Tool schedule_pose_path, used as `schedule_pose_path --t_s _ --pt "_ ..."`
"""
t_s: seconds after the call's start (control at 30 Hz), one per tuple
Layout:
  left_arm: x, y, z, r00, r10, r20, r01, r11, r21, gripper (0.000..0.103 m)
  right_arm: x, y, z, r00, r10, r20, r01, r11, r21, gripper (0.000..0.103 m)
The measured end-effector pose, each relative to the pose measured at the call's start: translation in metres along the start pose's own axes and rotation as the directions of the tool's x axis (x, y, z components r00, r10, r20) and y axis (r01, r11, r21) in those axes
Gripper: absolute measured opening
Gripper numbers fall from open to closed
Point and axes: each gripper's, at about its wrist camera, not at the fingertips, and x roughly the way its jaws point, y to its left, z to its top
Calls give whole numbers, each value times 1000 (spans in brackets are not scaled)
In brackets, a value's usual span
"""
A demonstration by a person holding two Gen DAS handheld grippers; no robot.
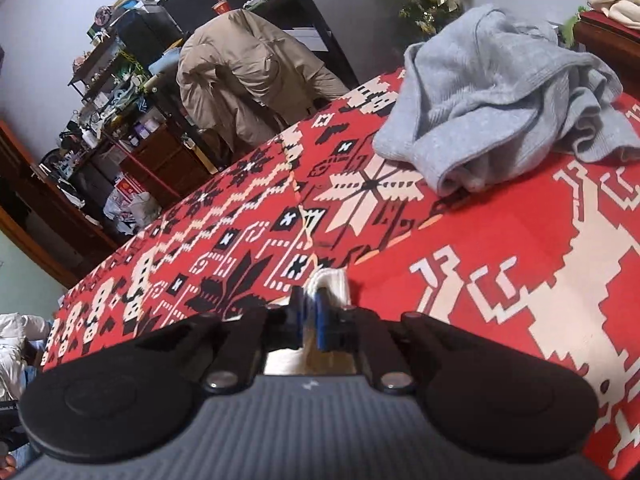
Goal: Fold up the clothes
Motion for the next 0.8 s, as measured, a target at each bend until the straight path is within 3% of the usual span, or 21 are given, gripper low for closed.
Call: schedule_pose_path --t_s 0.1,0.13,0.17,0.23,0.33,0.37,0.43,0.5,0.6,0.7,0.8 --pt "-7 -5 2 1000 -5 7 5 1000 18 17 -8 2 3 1000 -2 21 2 1000 3 25" --pt "-12 -8 1 1000 3 15 -3 999 33 26 -13 3 5 1000 -3 30 3 1000 -2 35" --pt "-18 -11 0 1000 16 27 -17 999 50 41 -22 5 7 999 -3 41 3 1000 -13 36" --pt "-34 -18 -4 997 52 61 -58 994 93 51 -42 11 10 998 -3 64 6 999 -43 36" --pt "-57 -25 -8 997 32 73 -40 992 116 48 -69 30 0 998 -2 58 10 989 -146 34" --pt "-64 -30 -10 998 5 70 -13 992 124 46 -74 38 -6 999 8 43 0 984 -181 27" --pt "-72 -47 -19 997 -54 49 45 985 165 35 -83 54 -18 1000 26 10 -22 968 -248 16" --pt "-69 -69 -36 996 -91 -12 91 969 231 24 -91 69 -31 999 35 -29 -42 947 -317 15" --pt "-47 -88 -67 987 -64 -148 105 952 287 14 -83 87 -60 989 -6 -149 -57 909 -414 14" --pt "-29 -86 -90 969 22 -244 60 945 322 14 -77 93 -80 969 -53 -243 -65 890 -452 14" --pt "-33 -73 -94 964 46 -260 38 950 309 15 -81 91 -89 954 -95 -284 -45 891 -452 14"
